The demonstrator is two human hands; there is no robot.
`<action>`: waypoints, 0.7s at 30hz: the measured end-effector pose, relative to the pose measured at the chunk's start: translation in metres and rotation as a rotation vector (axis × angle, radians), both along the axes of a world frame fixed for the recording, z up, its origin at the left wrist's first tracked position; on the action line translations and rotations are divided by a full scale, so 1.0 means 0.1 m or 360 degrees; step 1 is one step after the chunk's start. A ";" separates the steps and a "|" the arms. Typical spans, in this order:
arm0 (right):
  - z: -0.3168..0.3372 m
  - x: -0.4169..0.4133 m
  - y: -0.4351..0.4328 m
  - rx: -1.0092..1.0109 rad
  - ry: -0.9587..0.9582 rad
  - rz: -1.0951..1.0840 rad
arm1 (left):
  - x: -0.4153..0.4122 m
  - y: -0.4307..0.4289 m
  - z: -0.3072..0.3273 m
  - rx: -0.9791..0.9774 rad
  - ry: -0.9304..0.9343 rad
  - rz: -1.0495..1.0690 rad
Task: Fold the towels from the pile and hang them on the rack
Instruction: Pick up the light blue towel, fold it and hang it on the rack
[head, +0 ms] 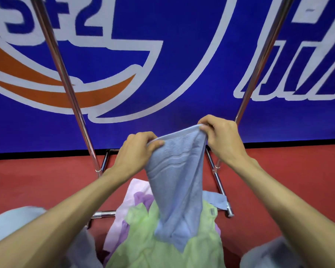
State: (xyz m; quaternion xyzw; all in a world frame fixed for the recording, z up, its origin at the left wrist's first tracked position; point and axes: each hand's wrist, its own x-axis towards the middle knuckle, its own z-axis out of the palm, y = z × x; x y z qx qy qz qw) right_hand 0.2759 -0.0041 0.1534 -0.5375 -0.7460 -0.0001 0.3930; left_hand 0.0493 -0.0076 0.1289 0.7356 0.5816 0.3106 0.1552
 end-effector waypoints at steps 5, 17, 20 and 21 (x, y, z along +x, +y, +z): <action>0.40 -0.03 -0.01 0.0047 0.0018 -0.0118 | -0.07 -0.01 0.59 0.0206 0.0005 -0.0037; 1.90 -0.20 -0.44 0.0352 -0.0032 -0.0139 | -0.32 -0.35 2.15 0.0567 0.0206 -0.0121; 2.27 -0.22 -0.56 0.0367 0.0047 -0.0147 | -0.32 -0.48 2.51 0.0729 0.0279 -0.0058; 2.38 -0.23 -0.60 0.0351 0.0105 -0.0136 | -0.31 -0.53 2.61 0.0780 0.0282 -0.0025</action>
